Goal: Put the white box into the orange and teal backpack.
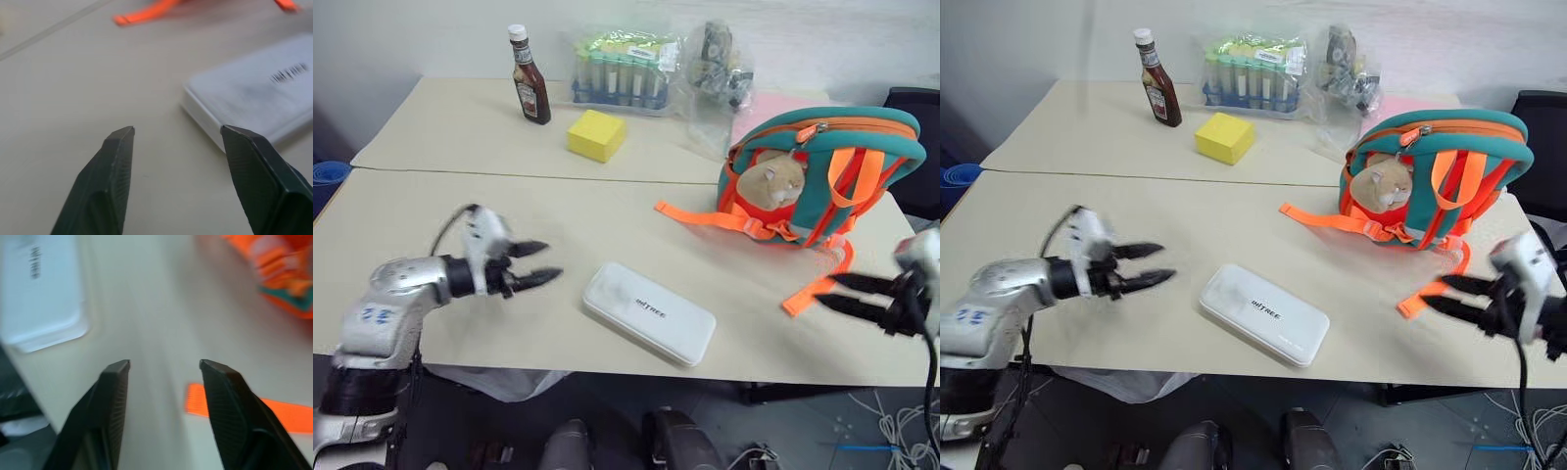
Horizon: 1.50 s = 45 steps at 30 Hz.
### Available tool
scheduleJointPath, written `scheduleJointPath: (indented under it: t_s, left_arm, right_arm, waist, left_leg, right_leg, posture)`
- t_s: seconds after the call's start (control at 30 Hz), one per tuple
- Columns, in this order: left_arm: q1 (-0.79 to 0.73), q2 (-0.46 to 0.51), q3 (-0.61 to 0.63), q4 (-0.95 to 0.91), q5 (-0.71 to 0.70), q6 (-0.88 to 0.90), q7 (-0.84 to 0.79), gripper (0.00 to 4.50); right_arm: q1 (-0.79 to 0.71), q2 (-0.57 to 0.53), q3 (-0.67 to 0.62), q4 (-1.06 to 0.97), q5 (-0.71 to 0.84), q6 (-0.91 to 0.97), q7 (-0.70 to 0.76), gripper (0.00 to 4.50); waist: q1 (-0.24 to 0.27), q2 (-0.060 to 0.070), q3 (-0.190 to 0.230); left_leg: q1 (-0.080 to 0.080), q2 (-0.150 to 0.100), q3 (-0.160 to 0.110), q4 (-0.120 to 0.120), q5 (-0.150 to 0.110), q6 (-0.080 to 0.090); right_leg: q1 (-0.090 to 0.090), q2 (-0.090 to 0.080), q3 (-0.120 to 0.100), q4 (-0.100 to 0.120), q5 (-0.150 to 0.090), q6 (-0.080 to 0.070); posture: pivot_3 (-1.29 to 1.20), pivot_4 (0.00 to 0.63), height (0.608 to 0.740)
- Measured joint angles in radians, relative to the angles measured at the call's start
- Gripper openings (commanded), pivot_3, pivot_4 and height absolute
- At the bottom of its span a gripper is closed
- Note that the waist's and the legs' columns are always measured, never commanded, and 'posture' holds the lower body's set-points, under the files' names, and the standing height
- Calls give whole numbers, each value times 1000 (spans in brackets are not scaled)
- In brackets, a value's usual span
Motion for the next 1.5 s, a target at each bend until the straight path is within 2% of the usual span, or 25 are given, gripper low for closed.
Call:
scheduleJointPath:
  t_s: [0.13,0.2,0.43,0.57,0.83,1.0,1.13,1.4,1.5]
  left_arm:
    - [-106,-44,-69,133,77,-101,-47,633]
    - [-140,-66,-102,174,108,-145,-74,32]
    - [-191,-108,-150,271,168,-197,-116,32]
    - [-192,-113,-156,265,168,-196,-135,32]
    - [-81,-107,-130,108,154,-114,-149,32]
    - [-66,-120,-136,67,141,-68,-136,32]
    - [-66,-114,-113,65,104,51,-109,905]
    - [-113,-61,65,64,-185,745,-59,3385]
    - [-122,-62,103,59,-258,896,-32,4276]
  right_arm:
    - [12,10,109,-56,-12,-21,16,0]
    - [12,27,170,-78,-24,-36,17,0]
    - [-86,115,399,-84,-131,-81,-64,0]
    - [-152,172,469,-68,-167,-81,-118,0]
    - [-230,201,469,16,-219,-84,-186,0]
    - [-290,202,461,79,-230,-89,-200,0]
    - [-294,201,461,84,-231,-95,-190,0]
    - [-244,169,460,80,-235,-130,-151,0]
    - [-220,142,457,76,-234,-144,-118,0]
  waist:
    - [2,0,0]
    - [2,0,0]
    - [-1,0,0]
    - [2,0,0]
    - [2,-1,0]
    - [3,-1,0]
    - [2,-1,0]
    - [0,-1,0]
    - [2,-1,0]
  left_leg:
    - [0,0,-1,2,0,1]
    - [-1,0,0,2,-1,1]
    - [-1,0,-1,4,-1,1]
    - [-1,0,-1,4,-1,1]
    - [1,0,-1,5,-1,2]
    - [0,0,-2,4,-1,2]
    - [0,0,-2,4,-1,2]
    - [-1,0,-3,5,-1,2]
    - [-1,0,-3,5,-1,2]
  right_leg:
    - [0,0,0,1,0,0]
    - [0,0,0,0,0,0]
    - [0,0,0,2,0,0]
    - [-1,0,-1,2,0,0]
    - [2,-2,-1,3,0,0]
    - [1,-1,-2,3,0,0]
    - [1,-1,-2,3,0,0]
    - [0,-1,-2,3,0,0]
    - [1,-1,-3,3,0,0]
  posture:
    - [0,150,740]
    - [0,150,740]
    - [0,150,740]
    - [0,150,740]
    - [0,150,740]
    - [0,150,740]
    - [0,150,740]
    - [0,150,740]
    - [0,150,740]
